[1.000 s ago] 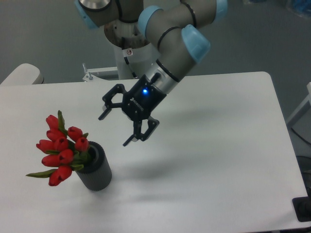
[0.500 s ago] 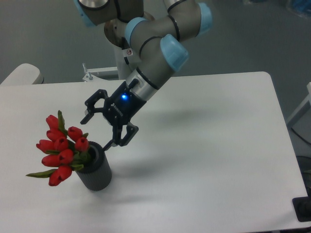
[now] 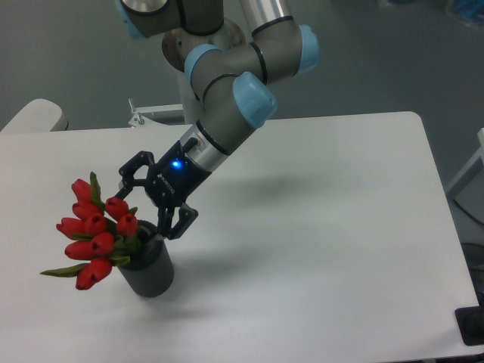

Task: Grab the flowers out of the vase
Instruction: 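Lower the gripper around the tulip stems above the vase rim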

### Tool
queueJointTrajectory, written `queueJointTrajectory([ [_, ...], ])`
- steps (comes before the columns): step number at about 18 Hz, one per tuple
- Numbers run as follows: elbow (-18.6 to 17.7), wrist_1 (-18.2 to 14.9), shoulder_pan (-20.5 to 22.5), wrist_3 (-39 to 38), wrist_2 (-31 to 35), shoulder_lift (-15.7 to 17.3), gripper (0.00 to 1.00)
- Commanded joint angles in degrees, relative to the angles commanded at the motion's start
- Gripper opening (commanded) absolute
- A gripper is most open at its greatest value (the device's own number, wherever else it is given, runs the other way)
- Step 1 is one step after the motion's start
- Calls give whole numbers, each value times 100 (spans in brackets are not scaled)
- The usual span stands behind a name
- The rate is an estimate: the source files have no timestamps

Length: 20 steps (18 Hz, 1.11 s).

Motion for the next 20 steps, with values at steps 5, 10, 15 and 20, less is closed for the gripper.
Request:
queueJointTrajectory([
  [5,17,97,-140,-9,0,-97,100],
  [10,123,106,-211,-17,35,-211,95],
  [15,149,106,-255,-26,35,-237,92],
  [20,167,106,-264,-35,35,-255,62],
])
